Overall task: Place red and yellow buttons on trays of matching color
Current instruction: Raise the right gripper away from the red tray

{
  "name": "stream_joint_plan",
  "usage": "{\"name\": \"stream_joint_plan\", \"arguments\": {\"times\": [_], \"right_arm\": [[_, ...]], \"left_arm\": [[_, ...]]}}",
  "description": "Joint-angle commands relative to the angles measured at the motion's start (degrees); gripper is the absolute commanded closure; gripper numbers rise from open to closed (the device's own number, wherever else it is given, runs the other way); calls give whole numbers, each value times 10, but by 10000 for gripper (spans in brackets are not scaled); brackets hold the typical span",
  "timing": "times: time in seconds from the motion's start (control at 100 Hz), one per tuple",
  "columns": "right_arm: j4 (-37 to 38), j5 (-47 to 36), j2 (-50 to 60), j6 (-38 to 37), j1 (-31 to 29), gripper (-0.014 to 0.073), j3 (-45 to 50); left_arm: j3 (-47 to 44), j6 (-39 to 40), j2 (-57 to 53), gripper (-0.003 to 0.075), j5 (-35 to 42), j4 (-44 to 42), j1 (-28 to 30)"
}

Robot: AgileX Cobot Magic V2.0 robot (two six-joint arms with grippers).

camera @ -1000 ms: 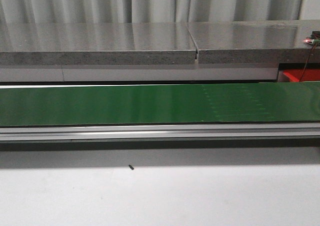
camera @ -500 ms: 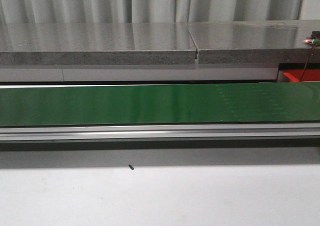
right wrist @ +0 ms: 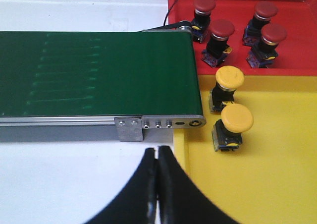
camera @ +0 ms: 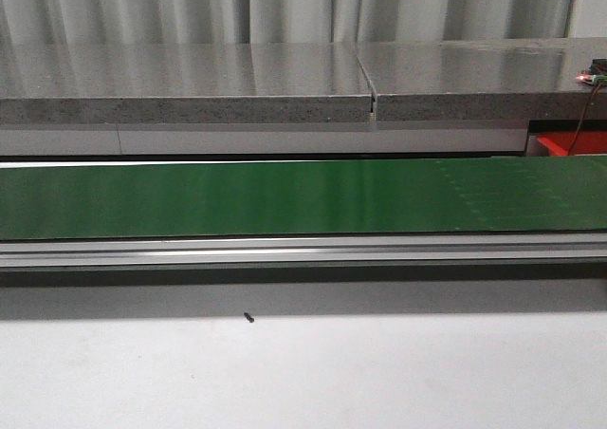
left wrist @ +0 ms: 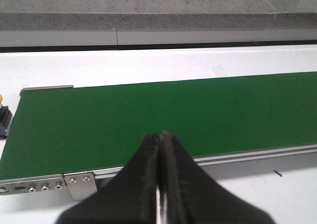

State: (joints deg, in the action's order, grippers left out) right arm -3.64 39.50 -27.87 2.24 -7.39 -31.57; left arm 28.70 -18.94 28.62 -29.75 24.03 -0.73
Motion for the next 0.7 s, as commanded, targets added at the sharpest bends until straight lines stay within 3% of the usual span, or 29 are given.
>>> {"name": "stream_joint_plan", "arguments": {"times": [0.0, 0.1, 0.25, 0.59, 0.69], "right_arm": [[-3, -32, 0, 7, 1, 661, -14], [-3, -32, 0, 7, 1, 661, -14], [-3, -32, 0, 7, 1, 661, -14], [-3, -32, 0, 7, 1, 661, -14], [-3, -32, 0, 7, 1, 661, -14]], "left_arm": [[15, 0, 16, 741, 33, -1, -5], [19, 3, 29, 741, 27, -14, -5], [42, 131, 64, 741, 35, -90, 7], [146, 135, 218, 735, 37, -79, 118], [175, 135, 267, 650, 37, -71, 147]]}}
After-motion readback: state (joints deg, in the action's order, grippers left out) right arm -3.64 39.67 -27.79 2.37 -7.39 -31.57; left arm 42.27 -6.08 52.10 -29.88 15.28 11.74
